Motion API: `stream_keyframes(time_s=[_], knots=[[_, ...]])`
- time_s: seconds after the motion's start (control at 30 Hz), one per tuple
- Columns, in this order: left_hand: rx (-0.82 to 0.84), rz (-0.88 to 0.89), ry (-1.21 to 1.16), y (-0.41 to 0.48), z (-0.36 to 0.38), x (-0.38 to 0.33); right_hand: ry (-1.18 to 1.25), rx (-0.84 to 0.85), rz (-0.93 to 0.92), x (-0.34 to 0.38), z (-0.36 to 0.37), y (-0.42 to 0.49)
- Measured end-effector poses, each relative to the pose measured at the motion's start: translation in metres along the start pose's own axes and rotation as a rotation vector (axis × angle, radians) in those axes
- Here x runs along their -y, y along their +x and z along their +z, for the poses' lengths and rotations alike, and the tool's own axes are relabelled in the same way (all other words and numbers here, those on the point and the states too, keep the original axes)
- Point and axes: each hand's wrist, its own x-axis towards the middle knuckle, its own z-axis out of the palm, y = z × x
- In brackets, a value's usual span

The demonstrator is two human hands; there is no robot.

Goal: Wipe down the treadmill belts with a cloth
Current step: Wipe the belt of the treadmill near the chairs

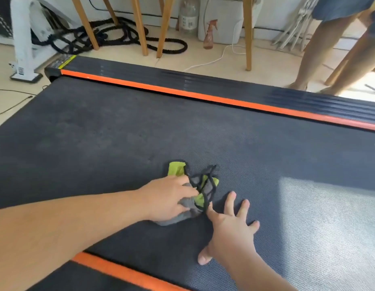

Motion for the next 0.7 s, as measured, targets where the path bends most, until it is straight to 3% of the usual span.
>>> stream_keyframes(time_s=[0.07, 0.13, 0.17, 0.23, 0.3, 0.37, 0.43, 0.5, 0.6, 0.7], knots=[[-0.057, -0.161, 0.087, 0.004, -0.007, 0.021, -0.014, 0.006, -0.001, 0.0, 0.001, 0.001], [-0.281, -0.443, 0.014, 0.013, -0.005, 0.014, -0.009, 0.008, -0.003, 0.001, 0.002, 0.003], [-0.33, -0.502, -0.004, 0.019, 0.001, 0.001, -0.011, 0.01, -0.007, 0.001, 0.003, 0.005], [-0.289, -0.426, -0.027, 0.025, 0.011, -0.034, -0.039, 0.029, -0.034, 0.0, 0.0, 0.004], [-0.158, -0.221, -0.076, 0.021, 0.014, -0.056, -0.045, 0.079, -0.091, -0.008, -0.011, -0.003], [-0.044, -0.074, -0.065, 0.023, 0.0, -0.043, -0.023, 0.091, -0.16, -0.029, -0.034, -0.005], [0.006, 0.001, 0.063, 0.035, -0.016, -0.017, -0.019, -0.005, -0.153, -0.058, -0.059, -0.004], [-0.033, -0.128, 0.165, 0.05, -0.026, 0.003, -0.045, -0.063, -0.075, -0.085, -0.067, 0.003], [-0.219, -0.51, 0.027, 0.083, -0.029, 0.009, -0.019, -0.028, 0.003, -0.101, -0.052, 0.018], [-0.244, -0.461, 0.032, 0.099, -0.022, -0.018, 0.001, 0.002, 0.029, -0.101, -0.05, 0.025]])
